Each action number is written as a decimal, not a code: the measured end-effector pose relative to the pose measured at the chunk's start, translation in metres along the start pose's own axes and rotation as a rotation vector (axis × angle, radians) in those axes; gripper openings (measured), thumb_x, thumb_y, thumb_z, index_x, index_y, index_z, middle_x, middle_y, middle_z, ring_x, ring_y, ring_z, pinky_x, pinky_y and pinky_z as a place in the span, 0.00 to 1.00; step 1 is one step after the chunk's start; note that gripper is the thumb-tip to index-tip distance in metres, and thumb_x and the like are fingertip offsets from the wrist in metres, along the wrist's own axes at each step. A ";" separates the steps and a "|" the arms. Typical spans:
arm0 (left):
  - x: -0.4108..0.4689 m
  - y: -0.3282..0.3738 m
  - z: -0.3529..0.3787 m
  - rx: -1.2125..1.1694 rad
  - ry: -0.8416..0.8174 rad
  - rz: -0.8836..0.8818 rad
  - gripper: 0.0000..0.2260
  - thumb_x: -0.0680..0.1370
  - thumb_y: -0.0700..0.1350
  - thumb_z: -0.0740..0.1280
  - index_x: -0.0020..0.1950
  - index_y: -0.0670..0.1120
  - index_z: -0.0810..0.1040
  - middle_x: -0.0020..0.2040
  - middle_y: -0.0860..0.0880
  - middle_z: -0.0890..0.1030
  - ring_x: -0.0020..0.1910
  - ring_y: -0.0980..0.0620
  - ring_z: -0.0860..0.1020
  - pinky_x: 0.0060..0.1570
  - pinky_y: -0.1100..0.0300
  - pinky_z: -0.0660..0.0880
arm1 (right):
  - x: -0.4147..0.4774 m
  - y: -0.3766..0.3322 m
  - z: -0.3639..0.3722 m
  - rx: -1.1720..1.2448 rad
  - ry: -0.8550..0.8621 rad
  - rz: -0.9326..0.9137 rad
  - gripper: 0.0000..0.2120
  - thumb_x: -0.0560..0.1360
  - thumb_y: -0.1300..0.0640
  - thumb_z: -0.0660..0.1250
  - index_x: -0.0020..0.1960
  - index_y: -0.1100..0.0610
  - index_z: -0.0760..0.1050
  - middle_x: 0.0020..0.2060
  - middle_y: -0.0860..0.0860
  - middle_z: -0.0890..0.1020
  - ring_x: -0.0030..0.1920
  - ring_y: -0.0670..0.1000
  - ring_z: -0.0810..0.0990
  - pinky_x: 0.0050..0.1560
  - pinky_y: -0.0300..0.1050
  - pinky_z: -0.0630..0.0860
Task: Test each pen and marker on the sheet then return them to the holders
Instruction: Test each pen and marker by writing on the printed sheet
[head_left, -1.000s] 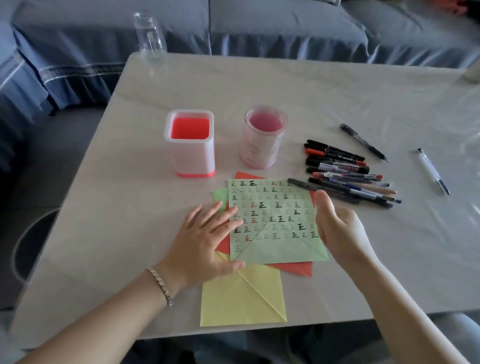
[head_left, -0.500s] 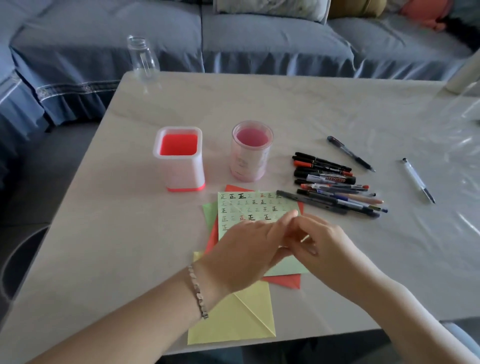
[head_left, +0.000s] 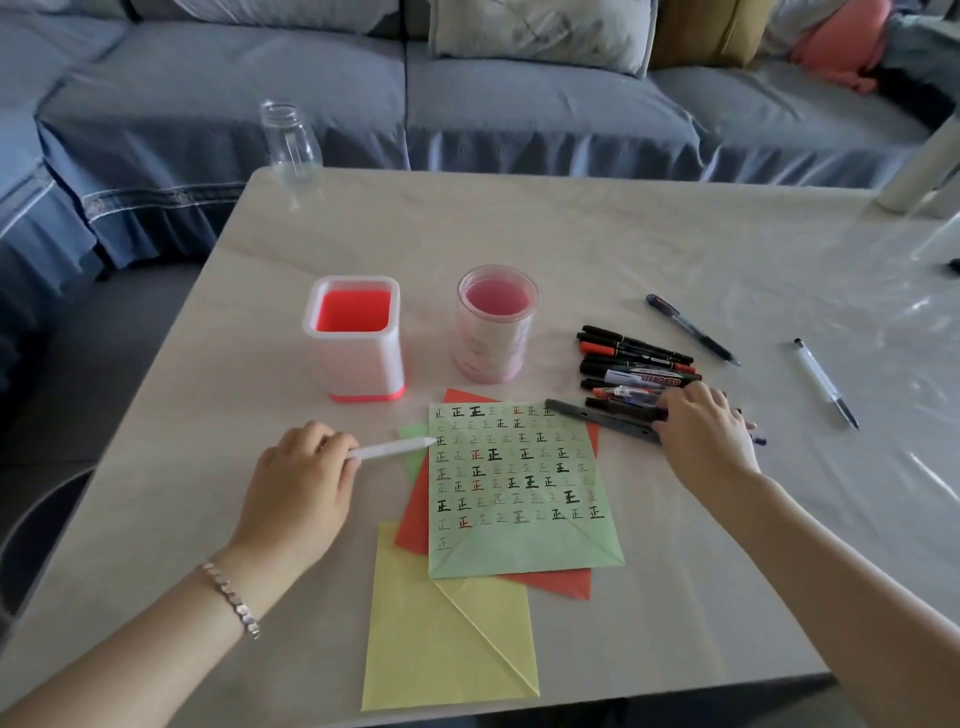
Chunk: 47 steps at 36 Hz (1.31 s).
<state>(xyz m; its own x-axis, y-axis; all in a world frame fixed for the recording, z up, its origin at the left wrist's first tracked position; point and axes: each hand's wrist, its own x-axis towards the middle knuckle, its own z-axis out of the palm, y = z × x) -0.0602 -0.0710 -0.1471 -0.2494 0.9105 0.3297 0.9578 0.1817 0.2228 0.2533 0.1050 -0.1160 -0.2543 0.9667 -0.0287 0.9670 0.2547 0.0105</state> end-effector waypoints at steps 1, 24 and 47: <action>-0.001 -0.003 0.002 0.018 -0.010 -0.014 0.02 0.71 0.37 0.67 0.40 0.40 0.79 0.35 0.44 0.74 0.33 0.40 0.75 0.32 0.53 0.72 | -0.001 0.001 0.002 -0.012 0.023 -0.013 0.11 0.76 0.58 0.62 0.57 0.62 0.71 0.55 0.59 0.73 0.58 0.60 0.70 0.57 0.52 0.66; -0.003 0.110 -0.030 -0.419 -0.238 0.216 0.11 0.80 0.55 0.53 0.52 0.49 0.67 0.31 0.54 0.70 0.29 0.54 0.69 0.31 0.59 0.64 | -0.084 -0.073 -0.057 0.628 0.441 -0.446 0.19 0.66 0.48 0.73 0.54 0.49 0.72 0.50 0.42 0.76 0.54 0.47 0.71 0.59 0.38 0.64; -0.013 0.091 -0.026 -0.693 -0.515 0.094 0.16 0.81 0.54 0.47 0.48 0.49 0.71 0.44 0.52 0.78 0.43 0.52 0.76 0.46 0.50 0.72 | -0.107 -0.148 -0.025 1.246 -0.125 0.169 0.24 0.77 0.54 0.60 0.23 0.57 0.64 0.14 0.48 0.69 0.17 0.46 0.66 0.22 0.37 0.65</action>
<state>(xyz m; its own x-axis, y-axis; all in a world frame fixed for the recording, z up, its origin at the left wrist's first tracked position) 0.0269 -0.0755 -0.1073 0.0829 0.9956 -0.0445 0.6263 -0.0173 0.7794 0.1372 -0.0358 -0.0891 -0.1890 0.9584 -0.2139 0.3648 -0.1338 -0.9214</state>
